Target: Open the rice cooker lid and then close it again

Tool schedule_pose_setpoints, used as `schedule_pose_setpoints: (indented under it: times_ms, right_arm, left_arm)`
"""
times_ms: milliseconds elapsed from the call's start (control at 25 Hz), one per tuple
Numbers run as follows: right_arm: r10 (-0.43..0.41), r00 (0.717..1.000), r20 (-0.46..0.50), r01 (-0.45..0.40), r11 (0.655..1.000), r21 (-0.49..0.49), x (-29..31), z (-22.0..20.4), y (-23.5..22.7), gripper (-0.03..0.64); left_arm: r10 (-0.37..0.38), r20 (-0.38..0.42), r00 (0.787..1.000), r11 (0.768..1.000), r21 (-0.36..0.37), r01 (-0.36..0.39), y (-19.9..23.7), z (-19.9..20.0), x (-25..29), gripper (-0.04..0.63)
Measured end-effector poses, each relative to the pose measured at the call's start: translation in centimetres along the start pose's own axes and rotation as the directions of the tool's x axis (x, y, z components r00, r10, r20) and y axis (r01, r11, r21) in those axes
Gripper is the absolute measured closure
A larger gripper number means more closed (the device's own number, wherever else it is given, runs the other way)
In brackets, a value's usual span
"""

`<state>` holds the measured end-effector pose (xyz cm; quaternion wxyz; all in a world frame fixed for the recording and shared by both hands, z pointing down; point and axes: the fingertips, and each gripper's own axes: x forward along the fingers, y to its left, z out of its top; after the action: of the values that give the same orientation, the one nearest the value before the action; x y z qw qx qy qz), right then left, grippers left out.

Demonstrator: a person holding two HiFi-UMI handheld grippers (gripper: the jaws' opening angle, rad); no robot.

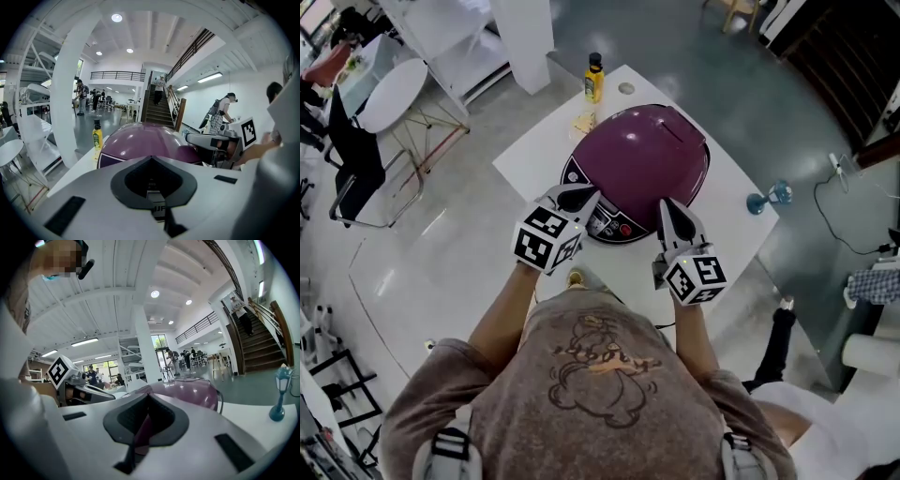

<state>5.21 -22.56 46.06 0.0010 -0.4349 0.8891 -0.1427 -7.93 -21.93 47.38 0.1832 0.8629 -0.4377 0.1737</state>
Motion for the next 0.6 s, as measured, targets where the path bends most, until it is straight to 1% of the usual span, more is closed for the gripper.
schedule_pose_setpoints:
  times_ms: [160,360,600]
  right_arm:
    - [0.006,1.0,-0.018,-0.006,1.0,-0.019,0.13,-0.28,0.12,0.614]
    - [0.008,1.0,-0.019,-0.009,0.999,-0.049,0.17,-0.14,0.14,0.615]
    - [0.01,1.0,-0.028,-0.011,0.998,-0.065,0.21,-0.22,0.25,0.614]
  left_arm:
    - [-0.004,0.007,1.0,1.0,-0.022,0.004,0.08,-0.06,-0.07,0.577]
    - [0.011,0.005,1.0,1.0,-0.014,-0.011,0.07,-0.19,-0.05,0.575]
    - [0.033,0.03,0.999,0.999,-0.01,-0.032,0.04,-0.05,-0.11,0.576]
